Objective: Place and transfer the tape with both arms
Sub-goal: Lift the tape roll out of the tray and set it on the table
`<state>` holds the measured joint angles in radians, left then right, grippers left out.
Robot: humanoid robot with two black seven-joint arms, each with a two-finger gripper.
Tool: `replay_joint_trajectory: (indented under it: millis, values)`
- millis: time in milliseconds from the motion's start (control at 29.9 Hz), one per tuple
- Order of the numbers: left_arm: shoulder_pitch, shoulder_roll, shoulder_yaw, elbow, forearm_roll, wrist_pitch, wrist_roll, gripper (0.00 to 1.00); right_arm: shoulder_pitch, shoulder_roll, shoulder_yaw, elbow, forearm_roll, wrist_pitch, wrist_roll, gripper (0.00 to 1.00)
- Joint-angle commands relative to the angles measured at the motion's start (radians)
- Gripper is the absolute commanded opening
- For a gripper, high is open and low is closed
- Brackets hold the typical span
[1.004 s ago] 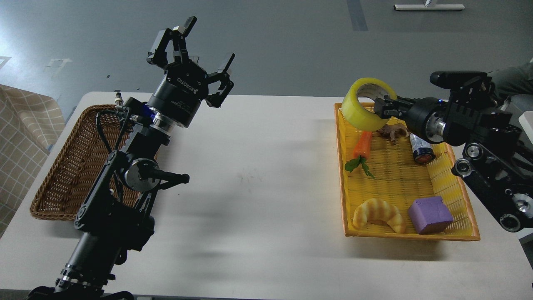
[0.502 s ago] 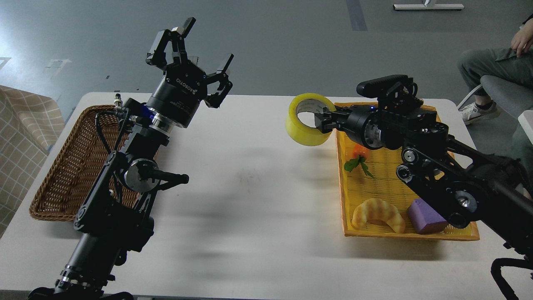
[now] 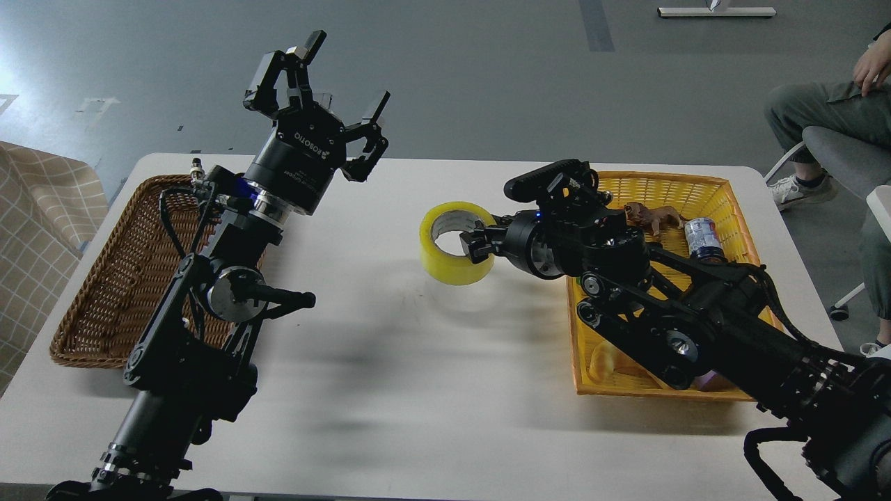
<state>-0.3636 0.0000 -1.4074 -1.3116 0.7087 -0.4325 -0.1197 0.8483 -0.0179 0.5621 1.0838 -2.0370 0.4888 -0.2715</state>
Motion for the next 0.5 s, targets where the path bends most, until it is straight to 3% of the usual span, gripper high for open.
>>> replay_joint_trajectory:
  millis: [0, 468]
  values:
    - [0.0, 0.0, -0.008, 0.0, 0.0, 0.0, 0.0, 0.98, 0.001, 0.018, -0.021, -0.036, -0.003, 0.0, 0.0, 0.0]
    - [0.003, 0.0, -0.015, 0.002, -0.017, -0.002, 0.0, 0.98, -0.011, 0.018, -0.021, -0.082, -0.002, -0.013, 0.0, 0.0]
